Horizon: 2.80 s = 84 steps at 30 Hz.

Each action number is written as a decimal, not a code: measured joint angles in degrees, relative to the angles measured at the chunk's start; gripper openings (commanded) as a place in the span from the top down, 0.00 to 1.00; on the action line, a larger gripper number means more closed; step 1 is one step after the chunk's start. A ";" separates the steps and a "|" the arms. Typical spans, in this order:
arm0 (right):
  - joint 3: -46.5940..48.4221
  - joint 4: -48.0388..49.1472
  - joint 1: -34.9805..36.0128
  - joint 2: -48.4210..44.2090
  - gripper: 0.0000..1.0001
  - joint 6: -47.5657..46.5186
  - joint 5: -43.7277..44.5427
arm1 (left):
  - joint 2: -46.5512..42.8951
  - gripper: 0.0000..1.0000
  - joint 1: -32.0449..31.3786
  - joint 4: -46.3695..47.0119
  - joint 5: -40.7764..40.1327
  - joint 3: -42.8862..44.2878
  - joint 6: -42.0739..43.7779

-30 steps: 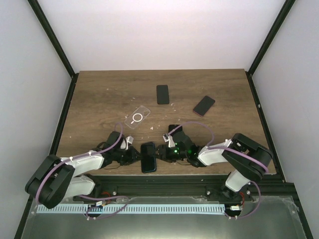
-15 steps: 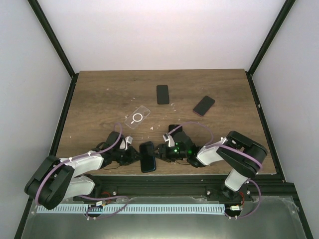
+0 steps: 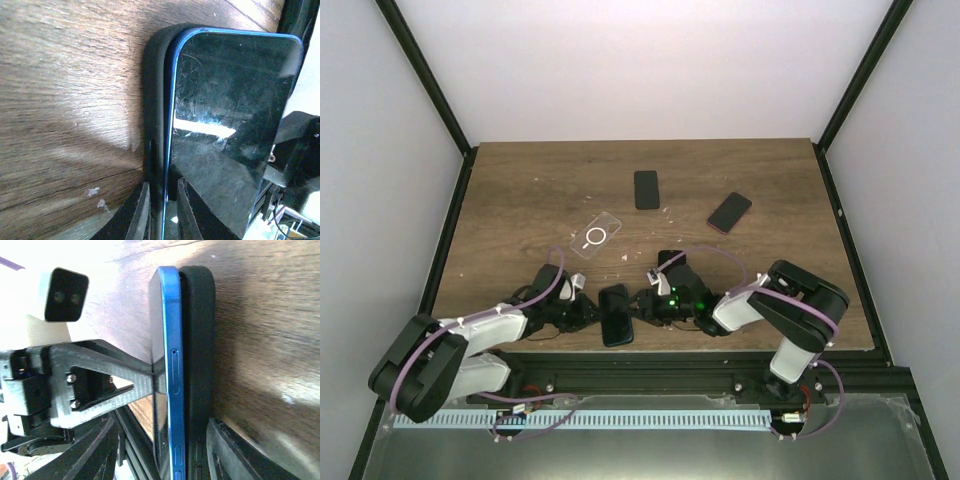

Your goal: Put the phone into the phone case

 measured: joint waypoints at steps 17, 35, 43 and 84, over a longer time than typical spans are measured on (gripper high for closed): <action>1.62 4.79 0.59 4.31 0.51 0.79 -2.99 | -0.24 0.86 0.00 -0.15 -0.66 -0.28 -0.17; 2.69 -1.77 1.05 1.99 0.65 -1.53 -2.14 | -0.87 0.79 -0.11 -0.98 -0.57 -0.13 -0.02; 1.88 0.44 1.55 -1.46 0.79 -1.95 -2.75 | -1.40 0.80 -0.24 -1.73 -0.94 -0.13 0.00; 2.27 -7.91 1.25 -2.29 0.99 -5.14 -0.90 | -3.80 0.47 0.52 -5.20 -0.17 2.16 0.26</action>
